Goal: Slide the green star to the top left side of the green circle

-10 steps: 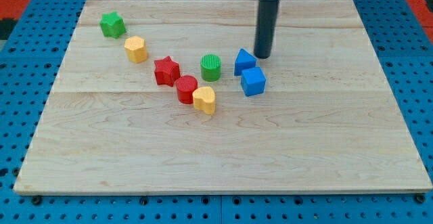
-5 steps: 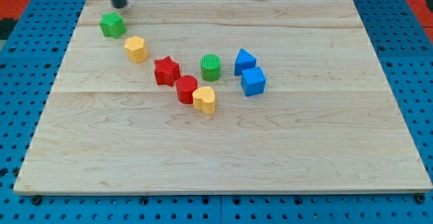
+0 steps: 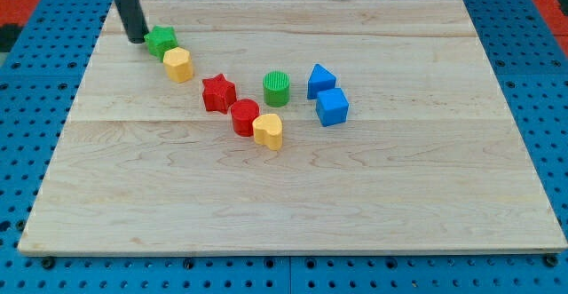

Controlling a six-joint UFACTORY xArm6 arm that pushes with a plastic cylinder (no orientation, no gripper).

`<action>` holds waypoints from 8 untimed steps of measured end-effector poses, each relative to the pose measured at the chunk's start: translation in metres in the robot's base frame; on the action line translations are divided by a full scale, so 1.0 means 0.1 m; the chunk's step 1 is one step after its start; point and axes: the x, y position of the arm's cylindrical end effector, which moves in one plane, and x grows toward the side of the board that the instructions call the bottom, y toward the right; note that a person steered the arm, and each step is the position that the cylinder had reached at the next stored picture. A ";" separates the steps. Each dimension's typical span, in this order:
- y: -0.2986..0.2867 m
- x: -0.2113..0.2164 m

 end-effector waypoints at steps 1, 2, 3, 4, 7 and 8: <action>0.40 0.16; 0.76 0.15; 0.62 -0.02; 0.98 -0.17; 0.78 -0.03; 0.12 0.04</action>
